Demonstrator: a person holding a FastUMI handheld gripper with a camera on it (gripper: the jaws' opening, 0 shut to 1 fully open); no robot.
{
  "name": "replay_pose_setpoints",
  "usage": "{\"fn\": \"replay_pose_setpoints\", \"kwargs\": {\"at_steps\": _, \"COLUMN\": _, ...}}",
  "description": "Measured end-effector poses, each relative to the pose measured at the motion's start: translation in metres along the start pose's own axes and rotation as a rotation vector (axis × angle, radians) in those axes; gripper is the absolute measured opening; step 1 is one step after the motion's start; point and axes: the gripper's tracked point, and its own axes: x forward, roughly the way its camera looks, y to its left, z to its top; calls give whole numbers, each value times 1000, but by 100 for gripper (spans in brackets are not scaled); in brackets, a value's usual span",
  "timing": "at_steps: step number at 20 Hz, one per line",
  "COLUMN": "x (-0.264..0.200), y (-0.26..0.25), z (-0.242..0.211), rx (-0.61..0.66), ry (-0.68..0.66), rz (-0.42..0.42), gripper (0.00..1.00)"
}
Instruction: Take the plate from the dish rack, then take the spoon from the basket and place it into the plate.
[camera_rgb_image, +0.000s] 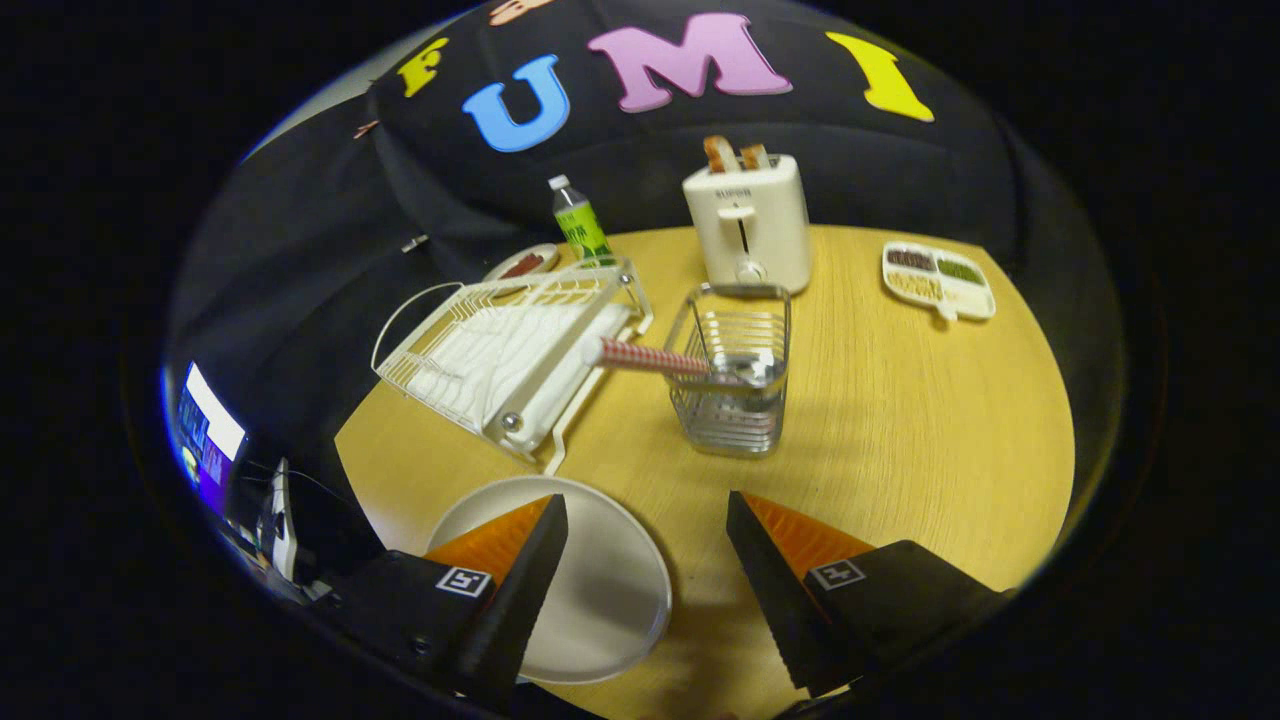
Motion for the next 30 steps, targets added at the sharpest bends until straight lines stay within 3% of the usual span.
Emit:
{"fn": "replay_pose_setpoints", "kwargs": {"at_steps": 3, "x": -5, "y": 7, "z": 41, "rx": -107, "ry": -109, "rz": -25, "gripper": 99}}
{"fn": "replay_pose_setpoints", "kwargs": {"at_steps": 8, "x": 9, "y": 26, "z": 82, "rx": -223, "ry": -189, "rz": 4, "gripper": 99}}
{"fn": "replay_pose_setpoints", "kwargs": {"at_steps": 15, "x": 64, "y": 3, "z": 77, "rx": -329, "ry": -198, "rz": -64, "gripper": 99}}
{"fn": "replay_pose_setpoints", "kwargs": {"at_steps": 19, "x": 80, "y": -9, "z": 68, "rx": -330, "ry": -183, "rz": -82, "gripper": 85}}
{"fn": "replay_pose_setpoints", "kwargs": {"at_steps": 23, "x": 84, "y": -14, "z": 72, "rx": -317, "ry": -195, "rz": -92, "gripper": 79}}
{"fn": "replay_pose_setpoints", "kwargs": {"at_steps": 28, "x": 81, "y": -19, "z": 71, "rx": -289, "ry": -182, "rz": -127, "gripper": 51}}
{"fn": "replay_pose_setpoints", "kwargs": {"at_steps": 30, "x": 75, "y": -24, "z": 75, "rx": -274, "ry": -185, "rz": -143, "gripper": 50}}
